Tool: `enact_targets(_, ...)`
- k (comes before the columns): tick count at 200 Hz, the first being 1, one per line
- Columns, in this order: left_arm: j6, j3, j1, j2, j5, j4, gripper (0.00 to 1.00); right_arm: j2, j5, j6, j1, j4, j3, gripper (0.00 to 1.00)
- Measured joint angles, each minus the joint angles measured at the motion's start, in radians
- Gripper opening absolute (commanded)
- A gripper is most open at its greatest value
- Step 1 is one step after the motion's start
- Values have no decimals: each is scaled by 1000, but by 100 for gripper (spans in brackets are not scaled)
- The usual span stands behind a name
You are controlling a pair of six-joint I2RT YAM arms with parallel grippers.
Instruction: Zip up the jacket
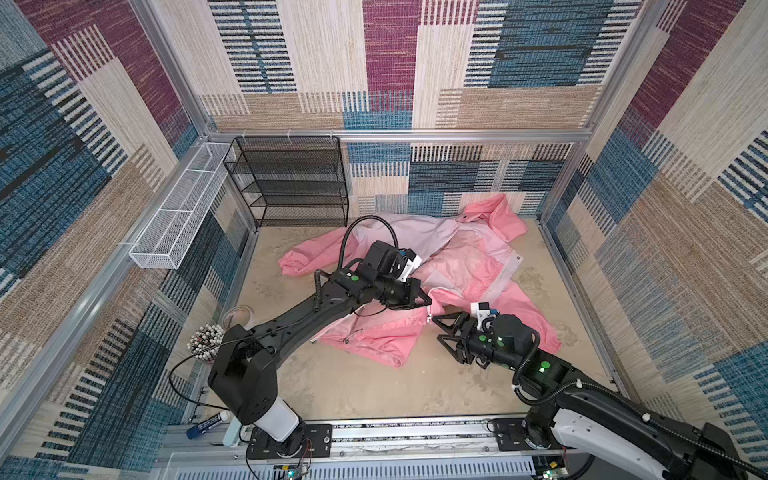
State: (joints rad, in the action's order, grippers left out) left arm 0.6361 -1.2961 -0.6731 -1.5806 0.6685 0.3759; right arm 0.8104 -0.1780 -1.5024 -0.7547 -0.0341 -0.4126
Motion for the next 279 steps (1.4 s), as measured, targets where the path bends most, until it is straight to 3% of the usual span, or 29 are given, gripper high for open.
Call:
enact_targets(33, 7, 16, 37, 29, 37, 18, 0, 106, 2, 28, -3, -157, 19, 79)
enact_targets(69, 37, 64, 56, 62, 69, 9, 0, 113, 7, 63, -5, -231, -29, 77)
enact_targets(80, 56, 74, 65, 66, 71, -10, 0, 86, 23, 67, -6, -263, -31, 83)
enact_targets(86, 73, 75, 67, 66, 71, -25, 0, 70, 32, 61, -10, -272, -24, 97)
enact_targets(90, 82, 75, 69, 66, 71, -35, 0, 56, 42, 55, -15, -275, -18, 100)
enact_targets(133, 155, -21, 69, 32, 68, -92, 0, -55, 154, -49, -129, -246, -7, 100)
enact_targets(180, 169, -35, 70, 16, 70, -95, 0, 105, 223, -107, -229, -386, -60, 100)
enact_targets(219, 180, -35, 70, 36, 70, -97, 0, 217, 272, -108, -243, -576, -86, 100)
enact_targets(279, 203, 12, 70, 78, 70, -119, 0, 234, 435, -107, -256, -716, -74, 100)
